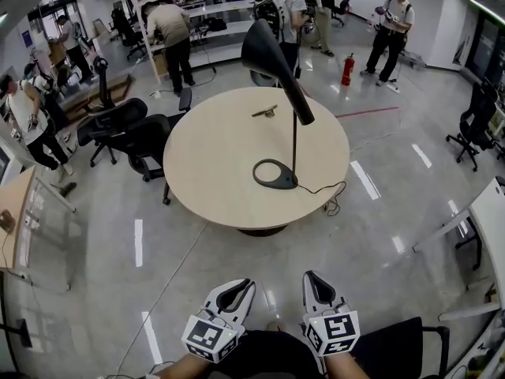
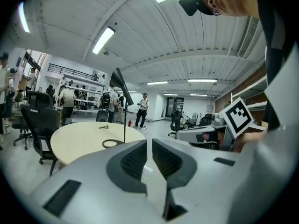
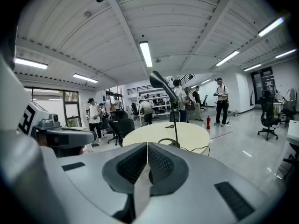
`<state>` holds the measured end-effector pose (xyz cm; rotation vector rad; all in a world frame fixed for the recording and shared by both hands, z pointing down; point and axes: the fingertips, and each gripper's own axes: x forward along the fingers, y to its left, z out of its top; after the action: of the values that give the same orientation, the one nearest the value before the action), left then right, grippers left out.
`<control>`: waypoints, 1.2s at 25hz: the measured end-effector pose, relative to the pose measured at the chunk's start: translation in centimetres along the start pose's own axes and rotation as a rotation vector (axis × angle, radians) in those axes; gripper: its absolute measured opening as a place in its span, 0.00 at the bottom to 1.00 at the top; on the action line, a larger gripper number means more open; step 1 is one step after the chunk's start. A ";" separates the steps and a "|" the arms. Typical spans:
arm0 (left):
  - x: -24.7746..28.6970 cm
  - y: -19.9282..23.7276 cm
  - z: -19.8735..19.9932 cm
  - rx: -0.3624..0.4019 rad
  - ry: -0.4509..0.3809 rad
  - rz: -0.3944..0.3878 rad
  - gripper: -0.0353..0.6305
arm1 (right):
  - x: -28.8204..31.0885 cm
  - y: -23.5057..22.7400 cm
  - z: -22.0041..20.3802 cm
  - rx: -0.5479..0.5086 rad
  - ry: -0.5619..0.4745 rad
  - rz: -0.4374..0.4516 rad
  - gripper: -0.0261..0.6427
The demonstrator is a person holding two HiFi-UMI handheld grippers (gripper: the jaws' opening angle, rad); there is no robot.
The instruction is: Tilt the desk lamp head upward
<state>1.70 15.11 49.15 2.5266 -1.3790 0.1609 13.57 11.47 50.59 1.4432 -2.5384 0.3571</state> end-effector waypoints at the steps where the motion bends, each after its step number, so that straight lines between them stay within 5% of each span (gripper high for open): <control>1: -0.9 -0.3 -0.1 0.003 0.002 -0.004 0.18 | -0.6 0.8 0.0 0.000 -0.003 -0.002 0.06; 10: -11.9 2.1 -2.8 0.032 0.018 -0.011 0.18 | -2.3 12.6 -2.3 -0.011 0.032 -0.002 0.06; 14: -15.9 2.6 -5.8 -0.012 0.035 -0.057 0.18 | -4.4 16.5 -4.5 -0.009 0.069 -0.052 0.06; 20: -19.4 5.4 -5.8 0.019 0.000 -0.086 0.18 | -6.1 20.6 -5.9 -0.015 0.090 -0.113 0.06; 30: -22.2 -6.3 -6.6 -0.027 -0.050 0.030 0.15 | -16.0 18.3 -7.3 -0.052 0.052 -0.002 0.06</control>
<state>-4.89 38.18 49.56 2.5052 -1.4294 0.0845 6.18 35.75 50.88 1.3995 -2.4866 0.3218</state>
